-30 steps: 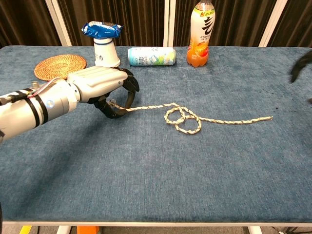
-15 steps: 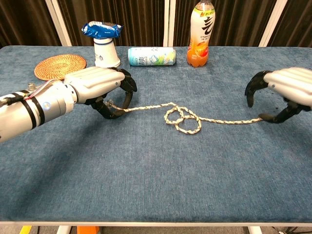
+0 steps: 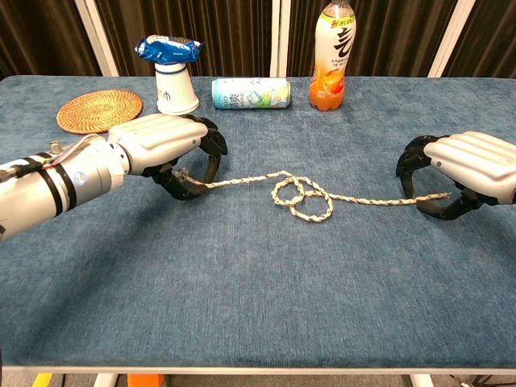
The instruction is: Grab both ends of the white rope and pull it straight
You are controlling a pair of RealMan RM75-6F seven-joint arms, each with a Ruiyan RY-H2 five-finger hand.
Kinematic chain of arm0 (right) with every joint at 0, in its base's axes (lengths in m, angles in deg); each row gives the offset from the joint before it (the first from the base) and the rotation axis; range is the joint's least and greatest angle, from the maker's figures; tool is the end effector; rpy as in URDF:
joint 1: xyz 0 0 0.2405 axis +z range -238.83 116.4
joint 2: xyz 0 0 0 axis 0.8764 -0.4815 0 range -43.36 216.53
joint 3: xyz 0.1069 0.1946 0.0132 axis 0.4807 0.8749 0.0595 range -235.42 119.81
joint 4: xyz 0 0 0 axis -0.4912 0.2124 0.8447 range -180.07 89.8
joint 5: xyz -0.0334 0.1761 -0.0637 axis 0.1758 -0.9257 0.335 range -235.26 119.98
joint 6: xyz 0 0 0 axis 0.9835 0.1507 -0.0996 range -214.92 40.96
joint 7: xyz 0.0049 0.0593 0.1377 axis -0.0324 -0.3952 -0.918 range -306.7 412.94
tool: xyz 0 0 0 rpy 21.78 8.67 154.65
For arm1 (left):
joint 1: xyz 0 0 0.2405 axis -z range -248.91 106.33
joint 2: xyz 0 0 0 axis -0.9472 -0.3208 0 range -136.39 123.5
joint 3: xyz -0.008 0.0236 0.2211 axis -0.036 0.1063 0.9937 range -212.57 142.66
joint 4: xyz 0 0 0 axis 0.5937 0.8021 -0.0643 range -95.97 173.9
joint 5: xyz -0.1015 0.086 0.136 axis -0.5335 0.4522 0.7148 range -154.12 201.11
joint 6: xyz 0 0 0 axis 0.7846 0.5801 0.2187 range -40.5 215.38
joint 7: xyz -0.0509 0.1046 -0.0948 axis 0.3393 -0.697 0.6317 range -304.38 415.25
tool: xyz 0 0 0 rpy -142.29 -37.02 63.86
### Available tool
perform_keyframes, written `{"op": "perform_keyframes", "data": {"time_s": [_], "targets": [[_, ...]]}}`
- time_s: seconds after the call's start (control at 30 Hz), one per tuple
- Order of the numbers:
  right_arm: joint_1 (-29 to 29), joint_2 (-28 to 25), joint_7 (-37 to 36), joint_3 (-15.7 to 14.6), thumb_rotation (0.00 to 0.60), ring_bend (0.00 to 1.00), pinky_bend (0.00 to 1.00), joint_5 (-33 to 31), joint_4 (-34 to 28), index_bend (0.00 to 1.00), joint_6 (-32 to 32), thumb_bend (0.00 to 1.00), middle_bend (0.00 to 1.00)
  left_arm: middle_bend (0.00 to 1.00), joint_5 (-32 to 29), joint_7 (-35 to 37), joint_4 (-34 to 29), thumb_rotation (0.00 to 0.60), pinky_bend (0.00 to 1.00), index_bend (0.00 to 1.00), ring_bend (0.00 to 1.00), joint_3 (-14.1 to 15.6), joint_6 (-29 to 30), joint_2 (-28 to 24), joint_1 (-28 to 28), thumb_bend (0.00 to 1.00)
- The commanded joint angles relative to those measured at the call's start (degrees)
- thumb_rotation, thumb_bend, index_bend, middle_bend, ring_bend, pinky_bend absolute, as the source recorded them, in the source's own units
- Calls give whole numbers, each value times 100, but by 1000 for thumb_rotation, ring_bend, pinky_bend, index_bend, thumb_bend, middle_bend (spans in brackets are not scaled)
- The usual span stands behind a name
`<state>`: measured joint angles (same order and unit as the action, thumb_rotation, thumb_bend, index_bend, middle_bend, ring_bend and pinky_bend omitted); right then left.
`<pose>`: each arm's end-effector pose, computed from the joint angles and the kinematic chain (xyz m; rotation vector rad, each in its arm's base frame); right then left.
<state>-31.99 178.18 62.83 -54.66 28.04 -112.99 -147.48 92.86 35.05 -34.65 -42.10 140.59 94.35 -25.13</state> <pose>-0.2132 -0.2834 -0.0020 1.9163 -0.7716 0.8109 -0.0981 0.3092 -0.0602 -2.0429 -0.8335 -0.9225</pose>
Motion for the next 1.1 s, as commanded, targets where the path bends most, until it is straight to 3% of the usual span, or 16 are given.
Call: {"op": "perform_keyframes", "data": {"time_s": [0.03, 0.3, 0.67, 0.87, 1.1], "targets": [[6, 45, -31, -15, 600, 110, 198, 20, 72, 510, -38, 347, 281, 183, 0, 8, 18, 600, 0, 571, 40, -4, -10, 10, -2, 380], [26, 175, -69, -43, 600, 110, 189, 24, 234, 523, -69, 357, 282, 183, 29, 49, 67, 600, 0, 571, 40, -13, -32, 29, -7, 380], [-19, 262, -120, 19, 600, 111, 188, -46, 376, 632, -244, 427, 316, 183, 117, 223, 101, 600, 0, 571, 40, -15, 74, -28, -106, 380], [-133, -138, -155, 169, 600, 111, 187, -184, 20, 640, -470, 432, 317, 183, 234, 588, 3, 600, 0, 571, 40, 5, 427, -394, -407, 380], [-384, -843, -195, 389, 600, 111, 187, -649, -592, 640, -591, 447, 316, 183, 362, 1241, 302, 600, 0, 571, 40, 173, 695, -901, -865, 380]]}}
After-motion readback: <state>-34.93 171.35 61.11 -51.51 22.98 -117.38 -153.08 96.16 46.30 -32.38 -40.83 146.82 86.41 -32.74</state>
